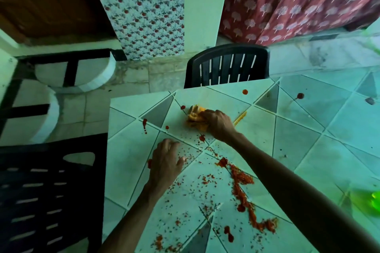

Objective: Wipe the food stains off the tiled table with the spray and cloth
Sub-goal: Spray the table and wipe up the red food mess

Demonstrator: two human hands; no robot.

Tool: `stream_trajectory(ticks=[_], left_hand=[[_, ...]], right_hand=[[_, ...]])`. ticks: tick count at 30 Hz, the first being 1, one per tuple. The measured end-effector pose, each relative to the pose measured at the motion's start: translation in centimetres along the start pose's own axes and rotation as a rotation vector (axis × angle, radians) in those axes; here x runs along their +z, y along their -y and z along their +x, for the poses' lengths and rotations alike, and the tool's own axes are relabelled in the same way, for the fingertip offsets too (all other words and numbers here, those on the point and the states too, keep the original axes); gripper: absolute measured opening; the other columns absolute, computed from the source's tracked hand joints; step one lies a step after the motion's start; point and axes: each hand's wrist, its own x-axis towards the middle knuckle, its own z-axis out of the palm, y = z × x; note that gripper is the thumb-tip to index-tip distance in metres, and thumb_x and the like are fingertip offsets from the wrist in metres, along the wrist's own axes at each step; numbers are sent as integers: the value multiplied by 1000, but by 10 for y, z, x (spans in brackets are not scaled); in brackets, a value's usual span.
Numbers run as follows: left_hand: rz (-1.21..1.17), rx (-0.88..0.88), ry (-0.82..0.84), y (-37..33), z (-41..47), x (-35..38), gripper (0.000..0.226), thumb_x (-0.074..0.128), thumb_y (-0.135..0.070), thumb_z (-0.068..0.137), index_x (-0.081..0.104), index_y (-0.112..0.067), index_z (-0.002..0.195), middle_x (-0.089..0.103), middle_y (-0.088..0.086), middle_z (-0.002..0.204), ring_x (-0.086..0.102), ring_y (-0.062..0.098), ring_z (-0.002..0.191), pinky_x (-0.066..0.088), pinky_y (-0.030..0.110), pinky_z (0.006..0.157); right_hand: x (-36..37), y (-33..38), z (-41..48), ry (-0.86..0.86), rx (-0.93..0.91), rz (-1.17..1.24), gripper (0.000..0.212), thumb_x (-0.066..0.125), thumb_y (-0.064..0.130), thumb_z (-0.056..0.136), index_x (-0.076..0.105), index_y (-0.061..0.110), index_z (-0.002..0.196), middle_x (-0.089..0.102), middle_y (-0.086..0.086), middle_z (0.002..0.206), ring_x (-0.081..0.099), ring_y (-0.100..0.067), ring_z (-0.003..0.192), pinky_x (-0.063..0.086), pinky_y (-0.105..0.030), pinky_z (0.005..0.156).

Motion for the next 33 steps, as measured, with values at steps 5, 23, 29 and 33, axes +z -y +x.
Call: stream_trajectory(ticks=[5, 23, 29, 33], left_hand=[[138, 25, 90, 10, -9, 3, 71, 67, -55, 79, 49, -13, 134, 46, 9, 137, 45, 29, 125, 48, 42, 95], [189, 65, 86, 9, -11, 7, 70, 73, -42, 76, 46, -12, 133, 51, 10, 133, 50, 28, 118, 47, 38, 92], [163, 45, 129, 8, -7, 4, 69, 70, -43, 77, 43, -14, 134, 44, 7, 138, 43, 24, 123, 45, 36, 94], [177, 55, 118, 12, 5, 1, 54, 61, -43, 89, 45, -16, 134, 46, 6, 139, 45, 23, 123, 43, 35, 98]], right_hand=[[31, 11, -66, 48, -108, -68, 42, 59, 8, 86, 63, 28, 122, 64, 2, 119, 58, -27, 94, 53, -40, 63], [-27, -5, -68, -66, 84, 240, 23, 61, 7, 95, 67, 8, 117, 73, -13, 100, 71, -28, 85, 60, -45, 74], [-45, 12, 10, -164, 154, 145, 26, 61, 22, 99, 64, 9, 121, 70, -14, 99, 67, -27, 82, 56, -41, 70], [-40, 23, 59, -202, 143, 62, 28, 63, 30, 97, 65, 10, 116, 70, -12, 97, 65, -26, 81, 57, -44, 72]])
